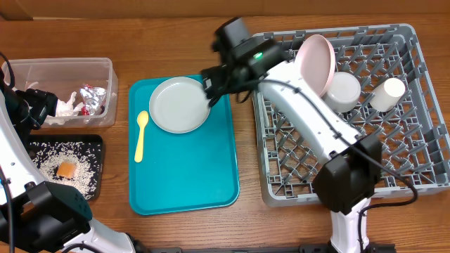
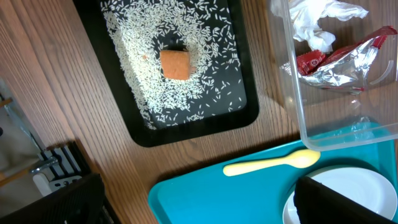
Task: Sort waste into correct bins and load items into the dishwasher rack
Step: 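Move the right gripper back down to the grey plate's edge, then close the right gripper on the grey plate's rim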
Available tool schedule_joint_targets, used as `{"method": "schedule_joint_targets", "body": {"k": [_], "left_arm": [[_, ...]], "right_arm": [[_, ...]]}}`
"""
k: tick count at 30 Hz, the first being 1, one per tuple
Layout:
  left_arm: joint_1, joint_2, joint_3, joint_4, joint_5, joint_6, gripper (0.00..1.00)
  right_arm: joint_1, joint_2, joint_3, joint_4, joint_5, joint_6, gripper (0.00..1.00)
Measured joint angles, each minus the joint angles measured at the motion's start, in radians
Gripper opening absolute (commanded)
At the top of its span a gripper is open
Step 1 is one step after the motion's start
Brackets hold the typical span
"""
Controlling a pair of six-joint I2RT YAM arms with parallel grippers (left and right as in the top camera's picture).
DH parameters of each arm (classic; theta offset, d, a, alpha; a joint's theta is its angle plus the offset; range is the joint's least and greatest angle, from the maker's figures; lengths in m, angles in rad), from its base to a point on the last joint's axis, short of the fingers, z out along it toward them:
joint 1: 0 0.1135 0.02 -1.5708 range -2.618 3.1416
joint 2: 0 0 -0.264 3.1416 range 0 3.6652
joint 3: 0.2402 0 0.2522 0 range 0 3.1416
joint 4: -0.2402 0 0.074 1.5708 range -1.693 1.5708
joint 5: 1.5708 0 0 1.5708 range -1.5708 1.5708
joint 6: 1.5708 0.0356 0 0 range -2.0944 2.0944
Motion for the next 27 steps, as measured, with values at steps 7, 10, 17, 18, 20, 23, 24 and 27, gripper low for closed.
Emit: {"method": "schedule_joint_targets", "body": {"k": [7, 10, 17, 18, 20, 23, 24, 27], "left_arm": [[0.0, 0.0, 0.0, 0.0, 0.0, 0.0, 1.0], [0.0, 0.0, 0.0, 0.0, 0.0, 0.0, 1.0], [0.0, 0.0, 0.0, 0.0, 0.0, 0.0, 1.0], [0.0, 0.0, 0.0, 0.0, 0.0, 0.0, 1.0], [0.0, 0.0, 0.0, 0.0, 0.0, 0.0, 1.0], [0.0, 0.0, 0.0, 0.0, 0.0, 0.0, 1.0], [0.0, 0.0, 0.0, 0.0, 0.0, 0.0, 1.0], [0.0, 0.0, 0.0, 0.0, 0.0, 0.0, 1.0]], "right_arm": [[0.138, 0.018, 0.0, 0.002, 0.067, 0.117, 0.91], [0.151, 0.062, 0.0, 0.002, 0.107, 0.207, 0.88], [0.145, 0.194, -0.001, 0.006, 0.143, 0.347, 0.78], [0.145, 0.211, -0.002, 0.008, 0.143, 0.357, 0.76], [0.145, 0.237, -0.002, 0.011, 0.143, 0.373, 0.68], [0.145, 0.257, -0.004, 0.021, 0.143, 0.395, 0.55], [0.145, 0.259, -0.004, 0.03, 0.143, 0.4, 0.54], [0.145, 0.261, -0.004, 0.039, 0.143, 0.422, 0.55]]}}
